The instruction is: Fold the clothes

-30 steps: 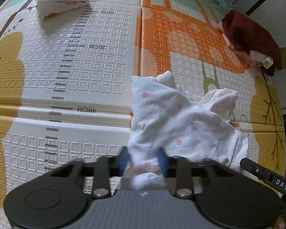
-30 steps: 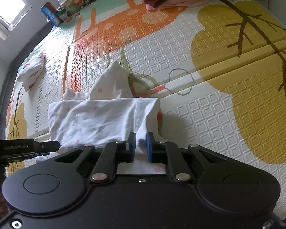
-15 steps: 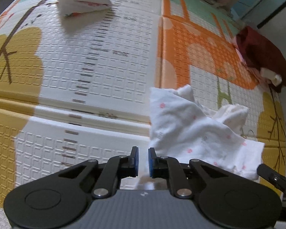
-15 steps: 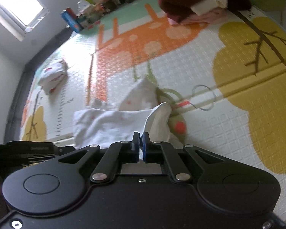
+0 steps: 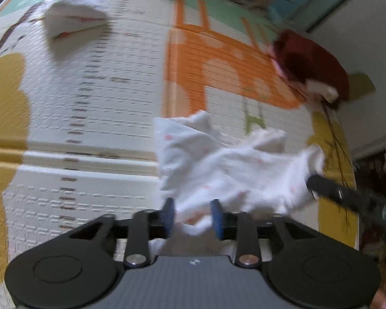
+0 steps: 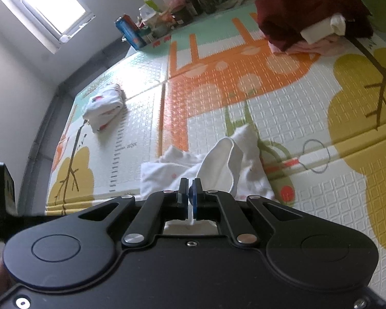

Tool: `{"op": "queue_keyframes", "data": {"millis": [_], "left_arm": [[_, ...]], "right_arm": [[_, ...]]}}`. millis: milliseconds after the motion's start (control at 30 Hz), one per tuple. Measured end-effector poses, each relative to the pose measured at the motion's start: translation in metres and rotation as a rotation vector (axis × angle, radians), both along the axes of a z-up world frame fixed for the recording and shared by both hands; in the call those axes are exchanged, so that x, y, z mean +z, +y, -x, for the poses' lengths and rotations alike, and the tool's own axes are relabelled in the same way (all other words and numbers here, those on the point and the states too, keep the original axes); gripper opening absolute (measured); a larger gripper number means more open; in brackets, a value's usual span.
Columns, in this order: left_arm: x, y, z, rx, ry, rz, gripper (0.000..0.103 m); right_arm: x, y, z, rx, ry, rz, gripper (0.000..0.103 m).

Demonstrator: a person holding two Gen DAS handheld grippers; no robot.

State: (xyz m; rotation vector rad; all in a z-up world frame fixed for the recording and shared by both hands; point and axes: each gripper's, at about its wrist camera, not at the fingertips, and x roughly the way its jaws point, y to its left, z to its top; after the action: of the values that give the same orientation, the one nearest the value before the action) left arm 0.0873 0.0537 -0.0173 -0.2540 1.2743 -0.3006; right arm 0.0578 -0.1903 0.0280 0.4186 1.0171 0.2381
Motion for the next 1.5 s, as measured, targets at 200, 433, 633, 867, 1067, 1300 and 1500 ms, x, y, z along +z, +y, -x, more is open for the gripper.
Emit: {"op": "queue_keyframes", "data": {"millis": [200,433,633,867,1067,1300,1500], "left_arm": [[0.004,-0.025,0.005,-0.139,-0.071,-0.043,0.06],[-0.002,-0.055,0.013,-0.324,-0.17,-0.132,0.063],[-0.011,-0.066,0.011,-0.376,-0.197,-0.147,0.056],[-0.02,-0.068,0.008,-0.396,-0.183,-0.165,0.014],[-0.016,-0.061,0.006,-0.363,-0.185,-0.172,0.009],[-0.009,-0.045,0.003,-0.279,-0.183,-0.181,0.008],[-0.005,-0.026,0.001,-0.22,-0.176,-0.195,0.008]], "right_arm": [[0.012,0.004,-0.007,0.002,-0.029,-0.005,0.002],[0.018,0.002,-0.011,-0.007,-0.039,-0.005,0.002],[0.021,0.001,-0.01,-0.013,-0.045,-0.009,0.002],[0.022,-0.002,-0.011,-0.021,-0.048,-0.015,0.002],[0.024,-0.003,-0.012,-0.026,-0.054,-0.017,0.002],[0.014,-0.005,-0.013,-0.027,-0.015,-0.021,0.002],[0.002,-0.007,-0.011,-0.031,0.017,-0.003,0.003]]}}
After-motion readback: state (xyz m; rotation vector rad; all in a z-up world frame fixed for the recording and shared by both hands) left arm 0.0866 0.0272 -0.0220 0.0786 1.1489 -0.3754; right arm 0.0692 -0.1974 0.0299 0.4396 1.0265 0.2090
